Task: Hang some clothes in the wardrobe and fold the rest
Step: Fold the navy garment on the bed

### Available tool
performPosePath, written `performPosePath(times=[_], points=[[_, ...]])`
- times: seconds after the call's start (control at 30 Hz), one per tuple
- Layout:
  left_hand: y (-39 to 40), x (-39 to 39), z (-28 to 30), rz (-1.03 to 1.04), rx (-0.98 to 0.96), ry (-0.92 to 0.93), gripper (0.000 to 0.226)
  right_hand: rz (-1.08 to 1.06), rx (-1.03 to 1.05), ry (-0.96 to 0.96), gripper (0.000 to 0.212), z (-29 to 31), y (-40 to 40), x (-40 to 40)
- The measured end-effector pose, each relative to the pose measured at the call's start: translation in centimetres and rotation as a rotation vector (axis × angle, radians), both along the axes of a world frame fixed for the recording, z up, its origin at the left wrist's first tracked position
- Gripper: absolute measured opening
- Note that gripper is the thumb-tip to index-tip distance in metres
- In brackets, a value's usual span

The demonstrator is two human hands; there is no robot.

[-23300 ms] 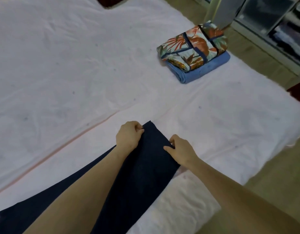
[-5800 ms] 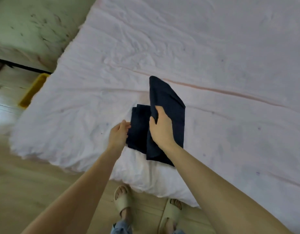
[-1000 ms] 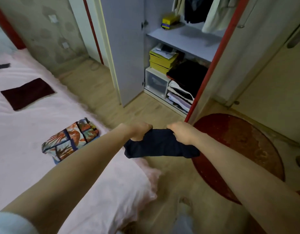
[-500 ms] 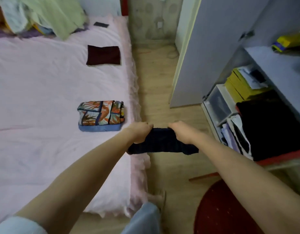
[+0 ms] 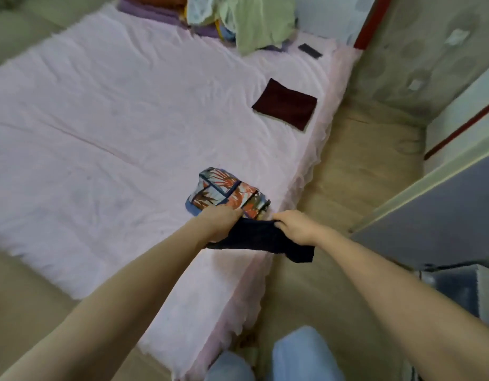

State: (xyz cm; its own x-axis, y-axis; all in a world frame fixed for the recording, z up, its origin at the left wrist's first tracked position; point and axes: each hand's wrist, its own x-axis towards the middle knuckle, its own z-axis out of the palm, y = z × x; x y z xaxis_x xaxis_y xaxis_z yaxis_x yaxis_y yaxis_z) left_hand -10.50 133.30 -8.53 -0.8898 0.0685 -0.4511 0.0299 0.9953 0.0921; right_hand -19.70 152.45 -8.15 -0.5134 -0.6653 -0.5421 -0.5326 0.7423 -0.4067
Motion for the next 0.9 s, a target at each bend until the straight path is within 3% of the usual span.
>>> performPosePath(times=[0.1,0.27,0.4,0.6,0.7,0.9], points=[[-3.4,-0.9,-0.3,0.159,-0.049,0.035,0.046,-0.027,-0.109,-0.125,0.030,-1.9,-4.9,-3.5],[-6.8,-6.6,-3.3,0.302,-0.256,0.051,0.034,-0.108,-0.041,-0.365,0.036,-7.5,-11.7,-9.3],[-9.3,-14.5,-8.9,0.397,-0.227,-0.037,0.030,-0.227,-0.016,-0.520,0.035,-14.4,-14.5,-14.7],[-12.5,-20.8,-19.8,0.344,-0.237,-0.136,0.034,0.059,0.033,-0.291,0.032,-23.2,-16.8,-20.3],[-13.3,-21.5,-22.4,0.310,-0.218,-0.128,0.035,0.165,0.006,-0.259,0.028,-24.8,-17.2,-20.3],[-13.8,-22.2,-24.0,0.242,-0.144,0.187,0.027,-0.107,-0.129,-0.261,0.019,-27.0,-16.3,-20.3]])
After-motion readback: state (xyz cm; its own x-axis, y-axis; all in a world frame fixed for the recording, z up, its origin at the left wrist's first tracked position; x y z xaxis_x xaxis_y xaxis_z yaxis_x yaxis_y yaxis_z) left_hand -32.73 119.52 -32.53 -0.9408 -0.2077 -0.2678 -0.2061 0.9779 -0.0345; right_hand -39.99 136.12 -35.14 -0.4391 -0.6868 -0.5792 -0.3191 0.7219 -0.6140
